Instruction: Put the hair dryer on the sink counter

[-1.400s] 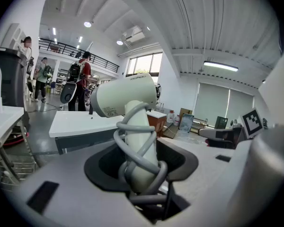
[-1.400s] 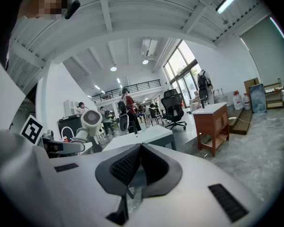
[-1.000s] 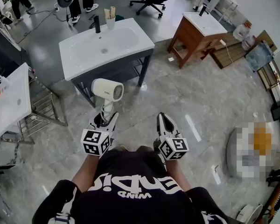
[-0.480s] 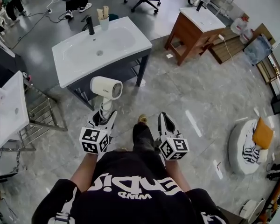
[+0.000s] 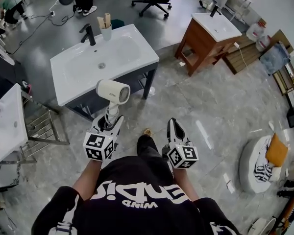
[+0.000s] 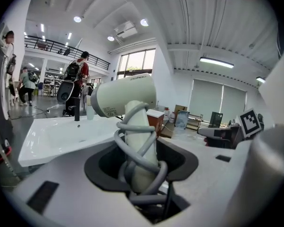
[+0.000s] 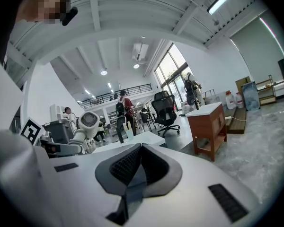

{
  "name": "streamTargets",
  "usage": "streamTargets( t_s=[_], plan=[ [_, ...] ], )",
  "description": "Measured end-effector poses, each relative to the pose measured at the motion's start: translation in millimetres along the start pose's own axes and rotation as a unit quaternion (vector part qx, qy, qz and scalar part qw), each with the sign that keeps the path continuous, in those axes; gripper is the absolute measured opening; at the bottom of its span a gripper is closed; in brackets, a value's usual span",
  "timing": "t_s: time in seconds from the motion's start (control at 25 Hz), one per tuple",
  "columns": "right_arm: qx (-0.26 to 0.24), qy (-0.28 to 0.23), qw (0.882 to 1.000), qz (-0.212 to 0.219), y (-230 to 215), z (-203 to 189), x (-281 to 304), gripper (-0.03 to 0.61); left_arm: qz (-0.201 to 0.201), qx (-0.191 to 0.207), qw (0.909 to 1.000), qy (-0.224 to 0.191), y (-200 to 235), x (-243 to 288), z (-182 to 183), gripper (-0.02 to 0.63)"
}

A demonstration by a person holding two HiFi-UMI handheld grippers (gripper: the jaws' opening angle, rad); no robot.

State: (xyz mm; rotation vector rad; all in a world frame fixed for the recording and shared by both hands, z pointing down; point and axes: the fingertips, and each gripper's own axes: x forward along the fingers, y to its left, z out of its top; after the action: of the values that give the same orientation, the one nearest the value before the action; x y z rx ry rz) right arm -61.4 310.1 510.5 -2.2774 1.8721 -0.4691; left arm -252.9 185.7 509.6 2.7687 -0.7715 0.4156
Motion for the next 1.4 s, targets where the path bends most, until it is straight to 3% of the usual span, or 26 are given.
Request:
streamTargets(
  t_s=[0.88,1.4],
  plan=[
    [-0.017,0.053,0.993,0.105,-87.0,71.7,183.6,0.024,0.083,-0.034,0.9960,0.009,41.9,162.7,73.2,0.202],
    [-0.005,0.069,0.990,0.122,-111.6,75.6,244.7,0.024,0.098,-0.034,0.9944,0.017,61.6,219.5,93.0,0.202]
  ],
)
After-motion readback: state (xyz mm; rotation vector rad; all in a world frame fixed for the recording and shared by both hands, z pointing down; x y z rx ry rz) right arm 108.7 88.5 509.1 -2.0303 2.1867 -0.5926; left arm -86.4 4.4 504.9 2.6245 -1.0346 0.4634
